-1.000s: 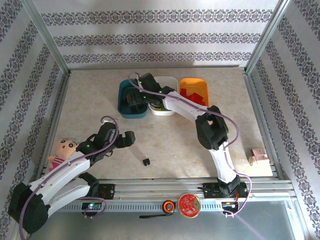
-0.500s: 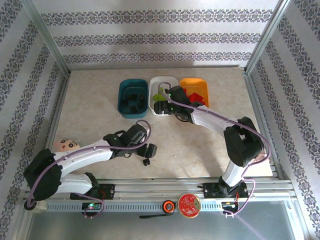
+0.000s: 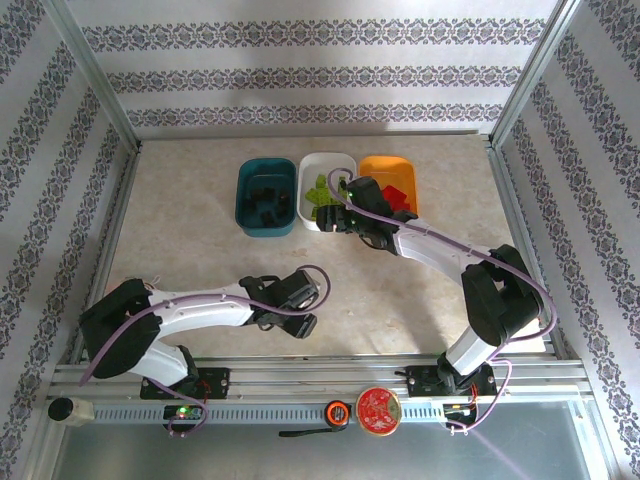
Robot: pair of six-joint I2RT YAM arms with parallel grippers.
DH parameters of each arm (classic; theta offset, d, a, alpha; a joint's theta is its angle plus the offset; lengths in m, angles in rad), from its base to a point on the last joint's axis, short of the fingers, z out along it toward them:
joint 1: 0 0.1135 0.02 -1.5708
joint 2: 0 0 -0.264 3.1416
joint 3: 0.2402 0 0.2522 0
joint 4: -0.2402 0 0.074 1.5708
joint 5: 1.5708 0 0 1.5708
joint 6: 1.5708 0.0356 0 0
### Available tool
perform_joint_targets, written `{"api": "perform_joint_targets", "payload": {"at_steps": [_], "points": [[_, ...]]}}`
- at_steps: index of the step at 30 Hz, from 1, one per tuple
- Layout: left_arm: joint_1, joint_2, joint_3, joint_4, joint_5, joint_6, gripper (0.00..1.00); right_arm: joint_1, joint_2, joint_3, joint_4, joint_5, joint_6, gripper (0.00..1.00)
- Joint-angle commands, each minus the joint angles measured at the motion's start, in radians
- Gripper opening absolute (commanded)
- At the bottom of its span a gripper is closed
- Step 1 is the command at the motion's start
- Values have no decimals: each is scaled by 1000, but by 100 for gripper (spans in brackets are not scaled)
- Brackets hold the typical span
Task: Sort the legos into containers by color
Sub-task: Pick up the lego from the middle-left of the table, then place the lego in the container.
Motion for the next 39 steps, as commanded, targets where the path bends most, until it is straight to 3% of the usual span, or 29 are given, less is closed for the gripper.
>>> {"api": "perform_joint_targets", "payload": {"at_steps": [1, 11, 15, 24, 28, 33, 39], "points": [[-30, 34, 38, -52, -28, 23, 55, -11, -29, -17, 20, 19, 15, 87], [-54, 65, 41, -121, -102, 23, 49, -24, -29, -26, 25, 16, 20, 87], [-54, 47, 28, -120, -118, 16, 35, -24, -31, -26, 24, 17, 18, 87], [-42, -16, 49, -92, -152, -1, 19, -32, -67, -47, 23, 35, 21, 88], [54, -76, 71, -12, -158, -4, 16, -37, -103, -75, 22, 40, 24, 88], [251, -114, 137, 144, -177, -3, 15, -40, -155, -116, 24, 57, 30, 88], [433, 15, 297, 315, -263, 6, 15, -41, -192, -161, 23, 62, 37, 88]]}}
